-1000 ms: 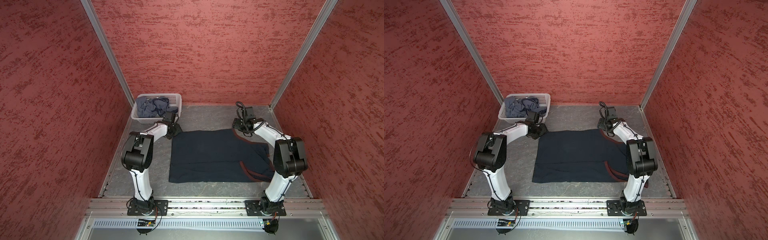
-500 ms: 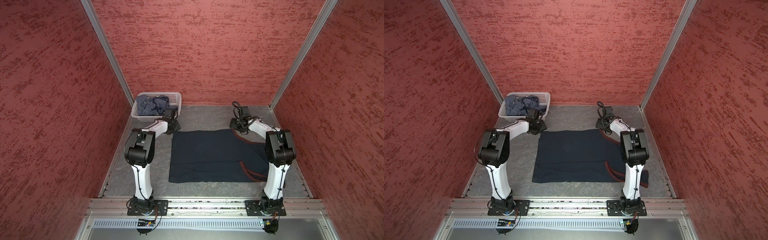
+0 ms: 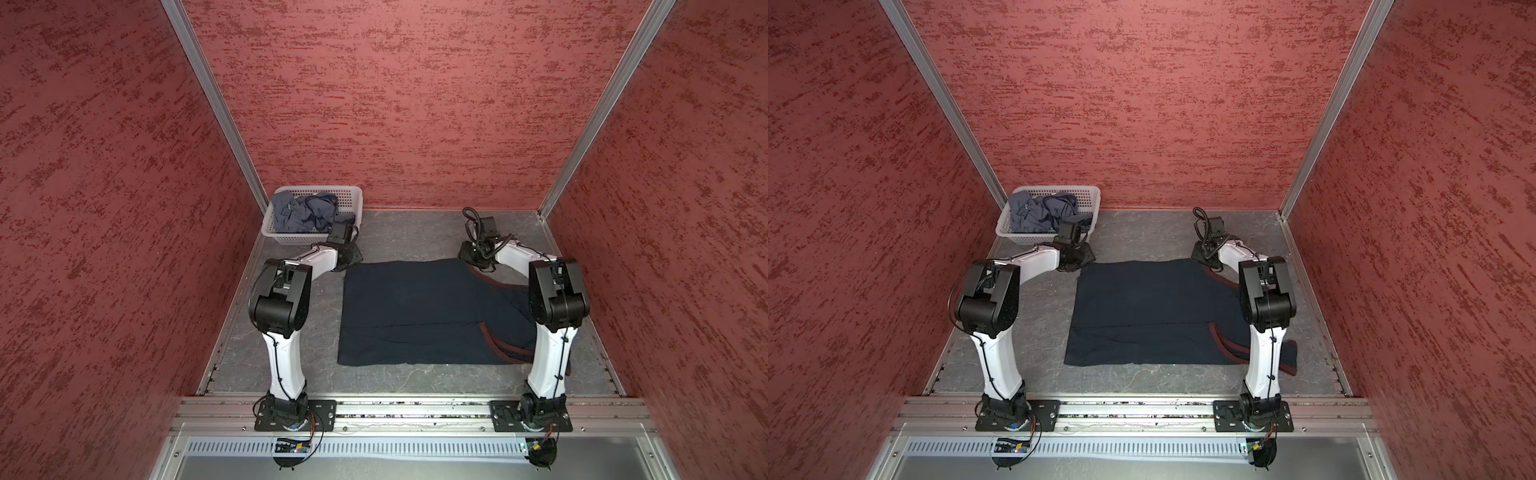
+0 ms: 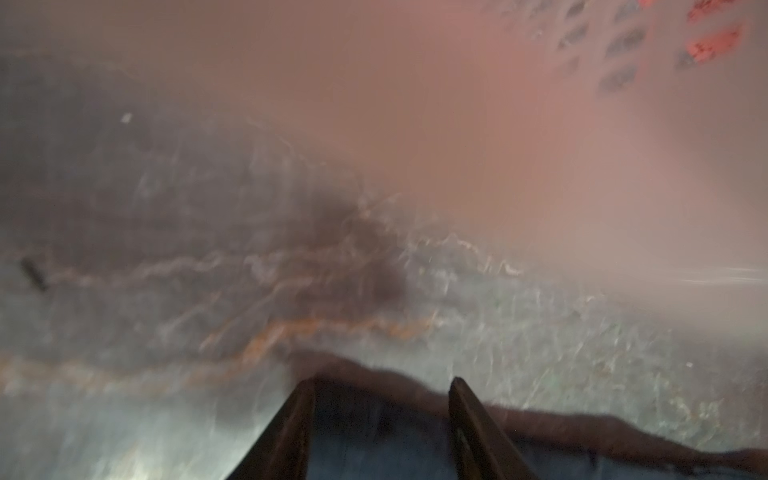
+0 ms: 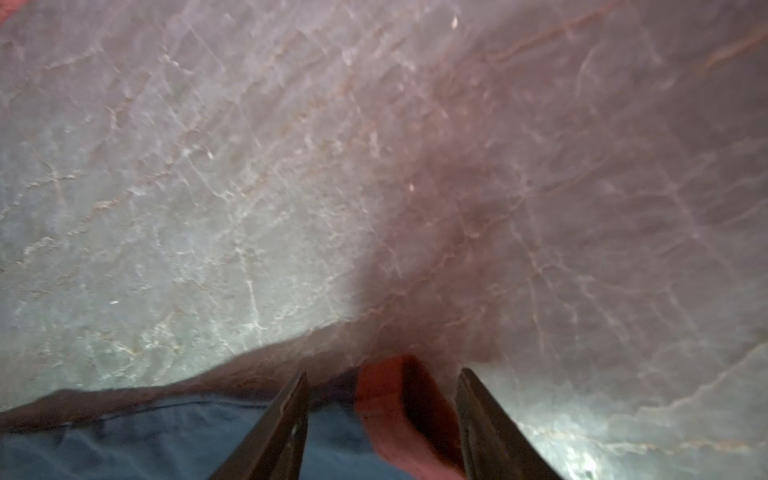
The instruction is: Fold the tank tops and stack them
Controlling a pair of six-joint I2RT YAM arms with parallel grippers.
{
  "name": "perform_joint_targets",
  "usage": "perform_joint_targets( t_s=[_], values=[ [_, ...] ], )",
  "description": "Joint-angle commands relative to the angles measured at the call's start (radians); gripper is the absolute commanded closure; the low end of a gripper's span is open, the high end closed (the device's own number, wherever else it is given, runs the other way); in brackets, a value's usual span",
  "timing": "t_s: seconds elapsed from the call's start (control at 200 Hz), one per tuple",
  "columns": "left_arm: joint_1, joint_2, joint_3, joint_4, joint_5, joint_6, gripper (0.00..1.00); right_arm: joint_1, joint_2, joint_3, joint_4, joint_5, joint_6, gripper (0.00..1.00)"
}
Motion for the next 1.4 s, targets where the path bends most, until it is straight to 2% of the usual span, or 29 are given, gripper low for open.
perform_joint_targets(
  t_s=[0.0,0.255,0.391,0.581,0.882,1.122,1.393],
  values=[
    [-0.007,-0.008,-0.046,-0.028,-0.013,-0.014,0.46,-0.003,-0.033,-0.016,0.026,-0.015,0.01,0.41],
    [-0.007,0.036,-0.042,-0.024,-0.017,-0.019,0.48,-0.003,-0.029,-0.03,0.046,-0.012,0.008,0.42],
    [-0.007,0.057,-0.024,-0.023,-0.034,-0.015,0.56,-0.002,-0.013,-0.013,0.046,-0.019,0.003,0.46],
    [-0.024,0.054,-0.031,0.001,-0.042,-0.007,0.73,-0.002,0.0,-0.01,0.051,-0.032,0.003,0.61],
    [-0.029,-0.058,-0.104,0.068,-0.089,-0.022,0.94,0.0,-0.043,-0.024,0.071,-0.029,-0.012,0.85],
    [-0.029,-0.151,-0.162,0.125,-0.103,-0.006,0.98,0.009,-0.099,-0.049,0.081,-0.011,-0.024,0.95],
    [-0.038,-0.285,-0.289,0.215,-0.078,0.011,1.0,0.024,-0.256,-0.213,0.146,0.004,-0.021,0.96]
  ],
)
